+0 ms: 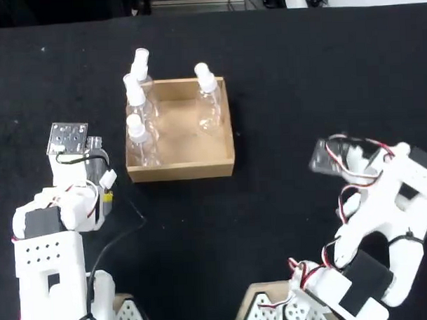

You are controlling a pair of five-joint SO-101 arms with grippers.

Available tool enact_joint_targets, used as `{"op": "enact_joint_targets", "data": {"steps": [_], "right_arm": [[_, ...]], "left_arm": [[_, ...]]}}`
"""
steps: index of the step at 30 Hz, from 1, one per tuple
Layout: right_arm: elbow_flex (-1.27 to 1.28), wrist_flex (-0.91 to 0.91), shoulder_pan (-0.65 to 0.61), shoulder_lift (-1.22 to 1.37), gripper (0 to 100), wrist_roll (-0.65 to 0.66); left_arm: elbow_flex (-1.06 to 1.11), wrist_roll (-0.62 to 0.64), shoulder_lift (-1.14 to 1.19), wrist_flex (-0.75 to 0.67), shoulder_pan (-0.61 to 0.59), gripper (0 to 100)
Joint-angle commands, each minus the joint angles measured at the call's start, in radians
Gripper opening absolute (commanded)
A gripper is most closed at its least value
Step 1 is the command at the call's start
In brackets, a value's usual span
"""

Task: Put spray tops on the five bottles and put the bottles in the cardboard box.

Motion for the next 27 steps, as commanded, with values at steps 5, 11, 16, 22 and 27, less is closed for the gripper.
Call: {"op": "enact_joint_targets", "data": {"steps": [5,11,16,22,27], "right_arm": [[0.081,-0.114,0.032,0.004,31.8,0.293],[0.173,-0.232,0.052,0.002,29.6,0.402],[0.214,-0.253,0.049,0.002,18.2,0.414],[0.197,-0.255,0.049,-0.007,5.5,0.252],[0.145,-0.253,0.011,-0.007,5.1,-0.282]], "left_arm": [[-0.012,0.005,-0.02,-0.02,-0.012,3],[-0.012,0.005,-0.02,-0.018,-0.012,3],[-0.012,0.005,-0.02,-0.018,-0.012,3],[-0.012,0.005,-0.02,-0.017,-0.012,3],[-0.012,0.005,-0.02,-0.015,-0.012,3]]}}
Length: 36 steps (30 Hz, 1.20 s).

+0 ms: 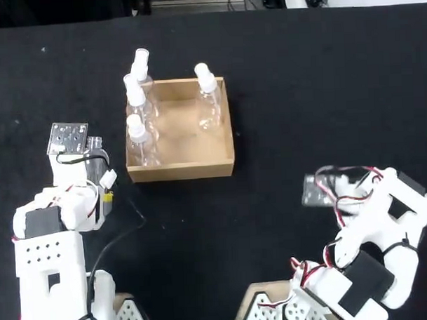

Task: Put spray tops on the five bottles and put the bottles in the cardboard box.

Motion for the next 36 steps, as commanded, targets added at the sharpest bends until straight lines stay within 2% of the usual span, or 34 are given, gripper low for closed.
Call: {"op": "enact_joint_targets", "data": {"steps": [1,4,6,7,11,13,24,28,36], "right_arm": [[-0.082,-0.012,-0.028,-0.007,5.1,-0.5],[-0.11,-0.006,-0.026,0.002,5.1,-0.931],[-0.113,0.002,-0.025,0.004,6.5,-1.092],[-0.113,0.02,-0.028,0.004,9.3,-1.111],[-0.117,0.08,-0.051,0.004,25.1,-1.109],[-0.117,0.091,-0.055,0.002,29.1,-1.094],[-0.111,0.112,-0.017,0.004,27.5,-0.756],[-0.062,0.044,0.006,0.004,22.2,-0.727],[-0.035,0.037,0.026,0.004,22.6,-0.703]], "left_arm": [[-0.012,0.005,-0.02,-0.015,-0.012,3],[-0.012,0.005,-0.02,-0.015,-0.012,3],[-0.012,0.005,-0.02,-0.015,-0.012,3],[-0.012,0.005,-0.02,-0.015,-0.012,3],[-0.012,0.005,-0.02,-0.015,-0.012,3],[-0.012,0.005,-0.02,-0.015,-0.012,3],[-0.01,0.005,-0.02,-0.015,-0.012,3],[-0.01,0.005,-0.02,-0.015,-0.012,3],[-0.01,0.005,-0.02,-0.015,-0.012,3]]}}
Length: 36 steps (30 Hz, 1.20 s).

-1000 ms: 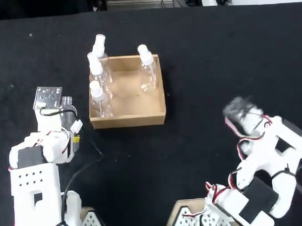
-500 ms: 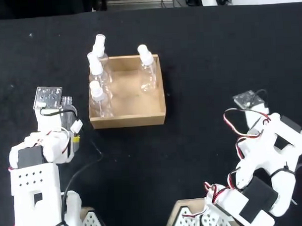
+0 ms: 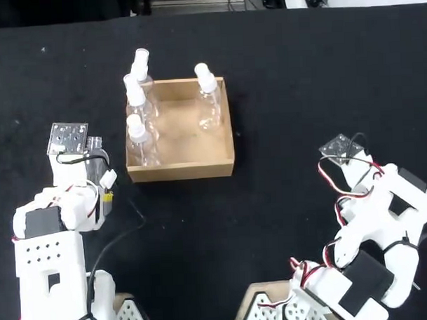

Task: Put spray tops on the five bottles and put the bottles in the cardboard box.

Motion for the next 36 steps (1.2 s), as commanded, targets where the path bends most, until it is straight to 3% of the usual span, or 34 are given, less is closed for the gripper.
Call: {"op": "enact_joint_targets", "data": {"steps": [1,15,20,23,29,36], "right_arm": [[0.005,-0.017,0.048,0.002,22.6,0.009],[-0.047,-0.009,0.063,0.114,21.5,0.005],[-0.073,0.041,0.054,0.114,1.3,0.005],[-0.153,0.118,0.054,0.113,2.0,-0.011],[-0.414,0.362,0.0,0.05,1.1,-0.256],[-0.642,0.488,-0.21,-0.042,1.1,-0.62]], "left_arm": [[-0.01,0.005,-0.02,-0.015,-0.012,3],[-0.01,0.005,-0.021,-0.015,-0.012,3],[-0.01,0.005,-0.021,-0.015,-0.012,3],[-0.01,0.005,-0.021,-0.015,-0.012,3],[-0.01,0.005,-0.021,-0.023,-0.012,3],[-0.024,0.005,-0.021,-0.077,-0.002,3]]}}
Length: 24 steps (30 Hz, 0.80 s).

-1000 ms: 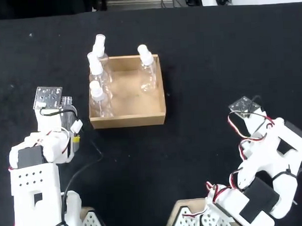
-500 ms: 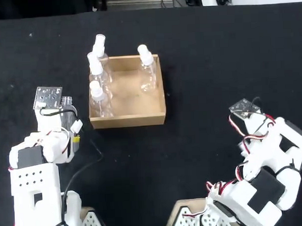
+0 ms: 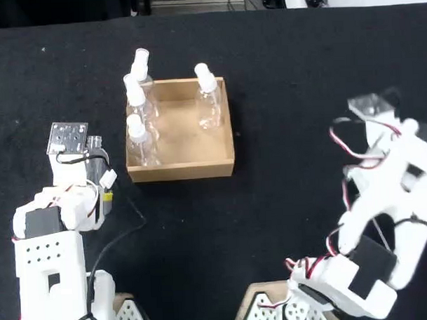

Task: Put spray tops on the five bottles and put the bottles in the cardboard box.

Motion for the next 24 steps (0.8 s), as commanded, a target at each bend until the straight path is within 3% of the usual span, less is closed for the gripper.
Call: {"op": "enact_joint_targets", "data": {"steps": [1,5,18,24], "right_arm": [[-0.15,0.054,-0.11,-0.157,1.1,-0.201],[-0.213,0.077,-0.206,-0.26,1.1,-0.358],[-0.613,-0.011,-0.661,-0.515,1.5,-0.916],[-0.67,-0.163,-0.738,-0.518,1.5,-1.031]], "left_arm": [[-0.022,0.002,-0.021,-0.095,-0.004,3],[-0.015,0.003,-0.021,-0.206,-0.007,3],[-0.148,-0.002,-0.021,-0.298,-0.013,3],[-0.294,0.003,-0.021,-0.305,-0.002,3]]}}
